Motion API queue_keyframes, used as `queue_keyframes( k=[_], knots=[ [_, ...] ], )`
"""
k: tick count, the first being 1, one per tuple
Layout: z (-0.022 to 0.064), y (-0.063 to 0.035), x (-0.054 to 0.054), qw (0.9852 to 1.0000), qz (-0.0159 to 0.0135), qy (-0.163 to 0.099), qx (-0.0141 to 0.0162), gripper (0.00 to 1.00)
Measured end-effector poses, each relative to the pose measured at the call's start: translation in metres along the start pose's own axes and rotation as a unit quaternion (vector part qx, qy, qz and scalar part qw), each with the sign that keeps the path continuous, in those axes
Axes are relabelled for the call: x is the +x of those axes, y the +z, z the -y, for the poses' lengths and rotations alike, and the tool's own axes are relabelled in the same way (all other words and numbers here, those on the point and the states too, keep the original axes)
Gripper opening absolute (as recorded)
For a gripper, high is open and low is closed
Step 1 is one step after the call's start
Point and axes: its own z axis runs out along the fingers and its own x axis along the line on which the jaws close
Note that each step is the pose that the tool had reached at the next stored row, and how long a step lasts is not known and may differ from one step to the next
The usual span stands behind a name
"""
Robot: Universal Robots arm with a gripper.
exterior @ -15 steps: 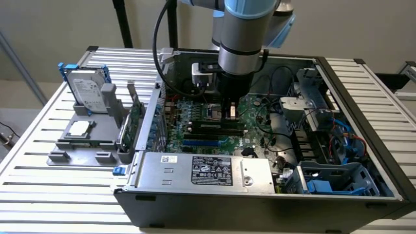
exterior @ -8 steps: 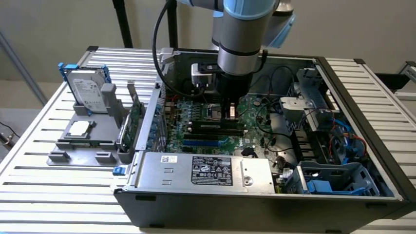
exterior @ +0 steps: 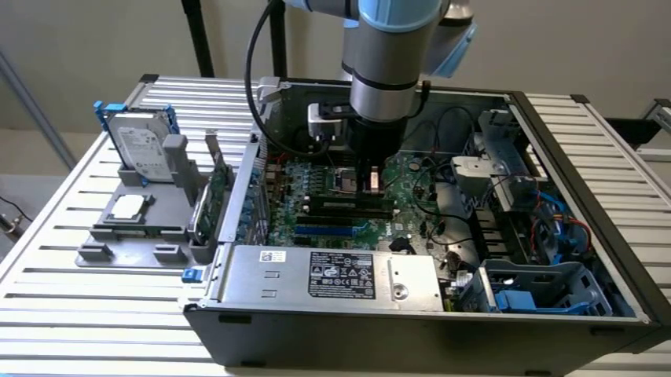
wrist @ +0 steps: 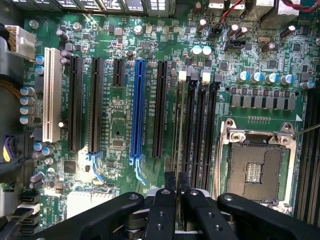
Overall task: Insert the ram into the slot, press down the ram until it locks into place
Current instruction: 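Insert the ram into the slot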
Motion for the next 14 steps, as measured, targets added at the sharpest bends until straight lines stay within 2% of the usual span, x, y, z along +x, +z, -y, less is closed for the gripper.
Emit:
queue_keyframes(
  k=[6,14],
  knots=[
    [0.0,0.0006,-0.0017,1.0,-0.0008,0.001,0.0001,0.13],
    [-0.0002,0.0016,-0.0018,1.0,-0.0042,0.002,0.0005,0.13]
  ],
)
